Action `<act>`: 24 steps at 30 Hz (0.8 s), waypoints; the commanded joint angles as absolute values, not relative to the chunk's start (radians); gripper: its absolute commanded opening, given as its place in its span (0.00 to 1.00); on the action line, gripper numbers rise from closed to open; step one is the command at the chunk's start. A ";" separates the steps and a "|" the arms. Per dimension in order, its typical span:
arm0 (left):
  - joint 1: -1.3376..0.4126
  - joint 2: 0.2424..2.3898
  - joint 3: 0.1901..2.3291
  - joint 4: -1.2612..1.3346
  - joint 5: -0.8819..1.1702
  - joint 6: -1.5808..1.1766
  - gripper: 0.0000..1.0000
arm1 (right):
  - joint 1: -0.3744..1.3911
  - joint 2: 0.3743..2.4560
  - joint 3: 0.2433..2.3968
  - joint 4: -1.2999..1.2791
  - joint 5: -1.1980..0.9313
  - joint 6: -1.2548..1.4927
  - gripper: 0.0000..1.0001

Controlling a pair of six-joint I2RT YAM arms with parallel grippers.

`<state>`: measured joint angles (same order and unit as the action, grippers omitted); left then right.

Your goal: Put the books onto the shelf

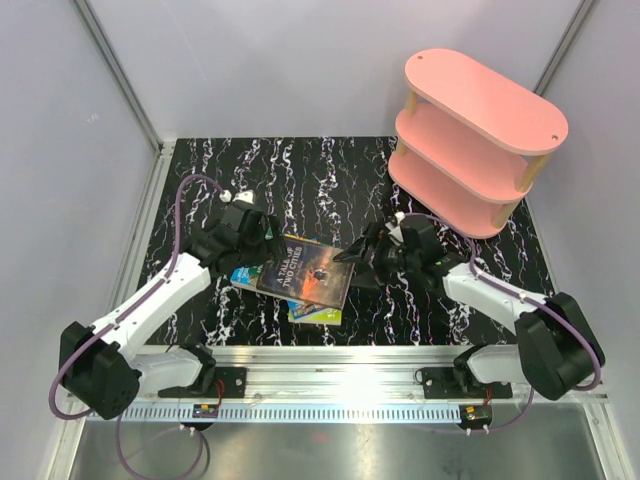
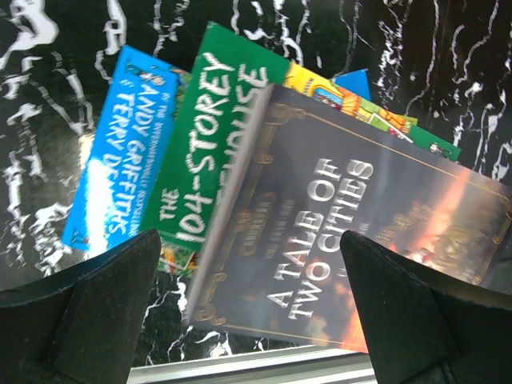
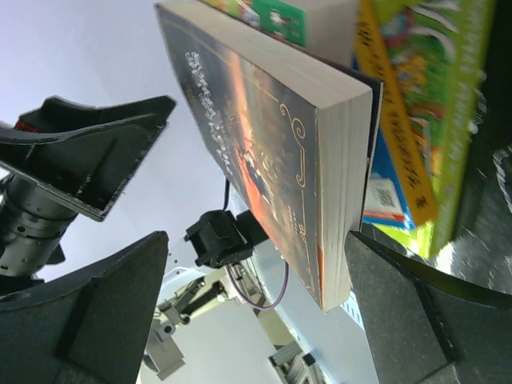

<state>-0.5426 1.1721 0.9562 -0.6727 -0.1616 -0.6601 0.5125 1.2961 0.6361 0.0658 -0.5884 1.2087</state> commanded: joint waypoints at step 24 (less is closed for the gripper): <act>-0.540 1.296 0.911 -0.468 0.086 -0.598 0.97 | 0.601 1.449 0.790 0.075 -0.520 1.088 0.96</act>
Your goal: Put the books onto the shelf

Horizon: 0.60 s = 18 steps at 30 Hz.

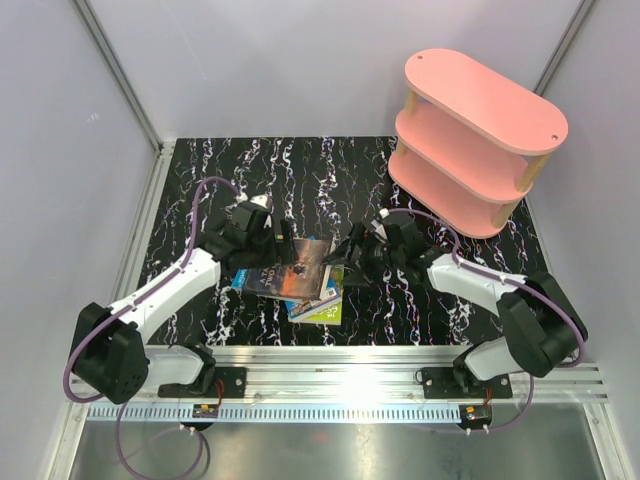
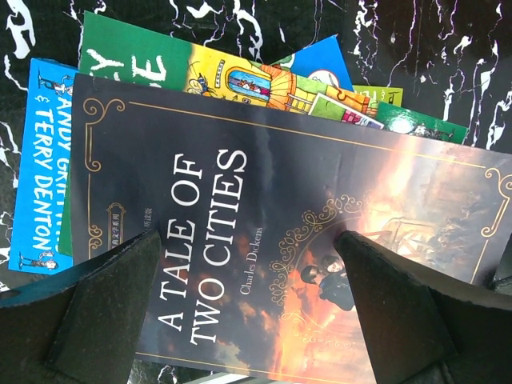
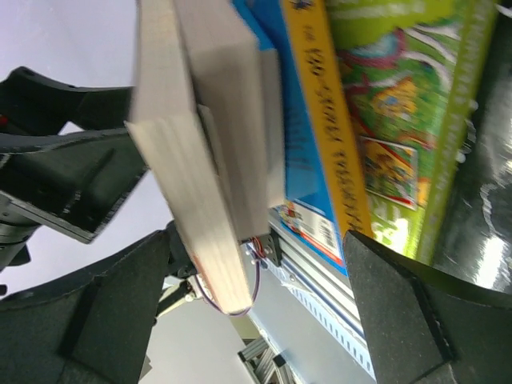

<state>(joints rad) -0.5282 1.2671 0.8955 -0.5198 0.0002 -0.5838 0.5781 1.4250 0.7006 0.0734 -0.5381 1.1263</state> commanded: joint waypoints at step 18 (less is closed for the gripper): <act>-0.632 1.315 0.934 -0.466 0.052 -0.647 0.96 | 0.680 1.523 0.882 0.097 -0.560 1.074 0.00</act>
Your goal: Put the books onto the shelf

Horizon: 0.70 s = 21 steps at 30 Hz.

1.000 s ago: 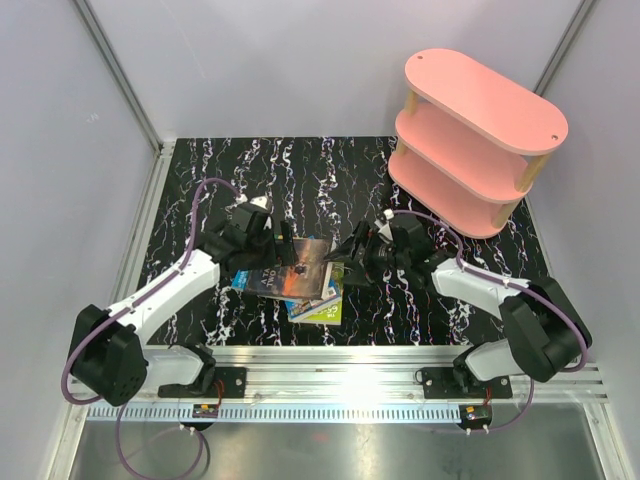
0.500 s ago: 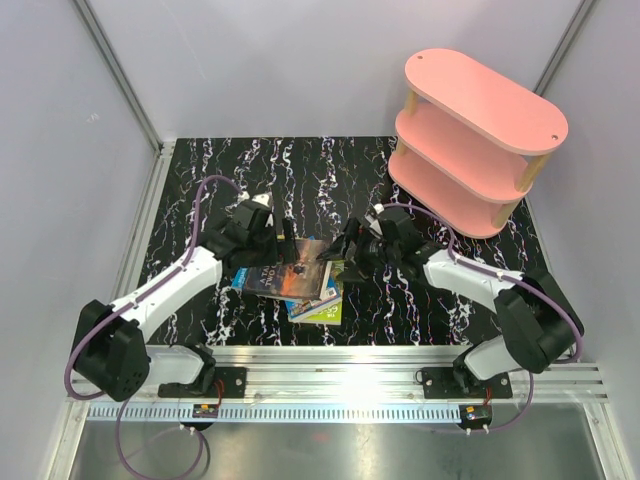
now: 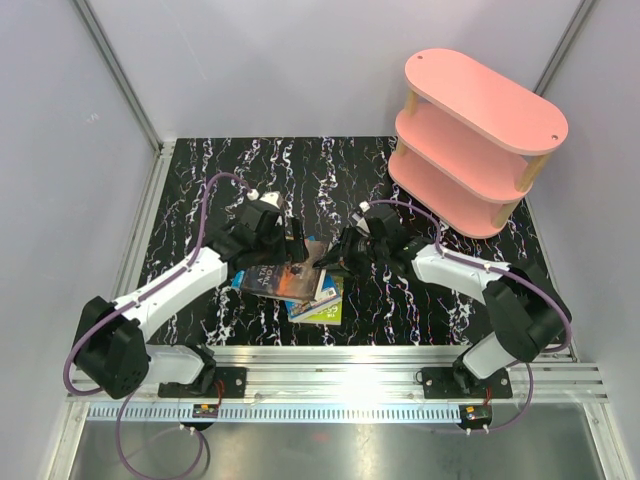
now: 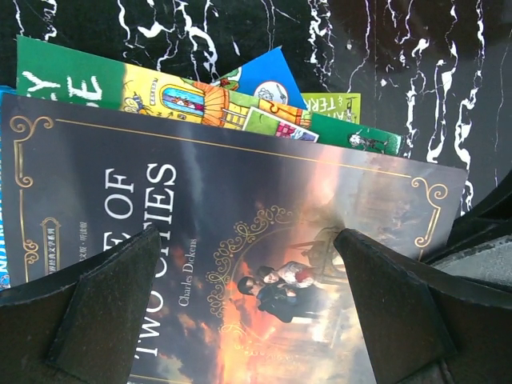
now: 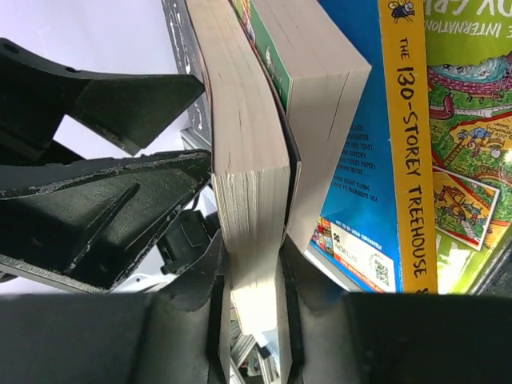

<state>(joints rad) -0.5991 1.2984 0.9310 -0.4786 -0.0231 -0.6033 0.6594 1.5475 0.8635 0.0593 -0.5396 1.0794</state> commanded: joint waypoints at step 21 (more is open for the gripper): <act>-0.634 1.155 1.324 -0.791 -0.103 -0.601 0.98 | 0.060 1.128 0.939 -0.322 -0.615 0.936 0.00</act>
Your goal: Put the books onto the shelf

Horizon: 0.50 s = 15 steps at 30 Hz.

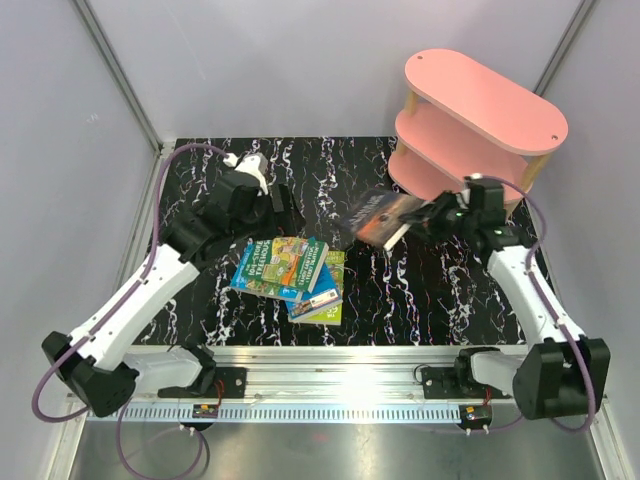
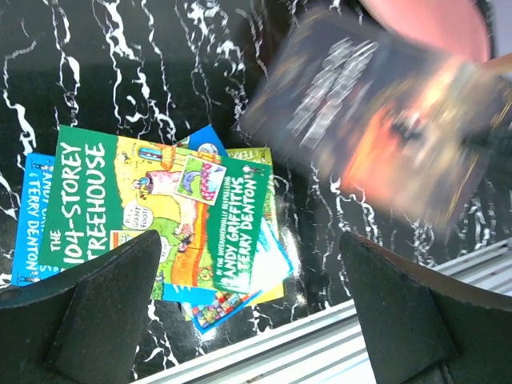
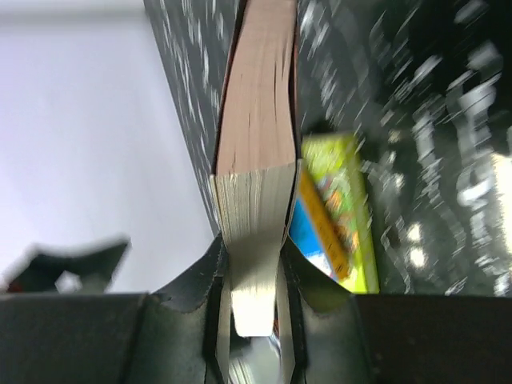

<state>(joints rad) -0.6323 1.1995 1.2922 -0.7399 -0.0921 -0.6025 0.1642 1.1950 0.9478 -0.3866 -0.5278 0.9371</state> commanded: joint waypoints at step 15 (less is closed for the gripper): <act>-0.635 0.905 1.157 -0.965 -0.135 -0.667 0.98 | -0.314 1.365 0.654 0.536 -0.625 1.379 0.00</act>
<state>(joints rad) -0.6323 0.9379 1.1751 -0.9356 -0.1181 -0.6514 -0.2855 1.3479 0.6724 0.1223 -0.6182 1.2240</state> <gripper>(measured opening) 0.977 0.281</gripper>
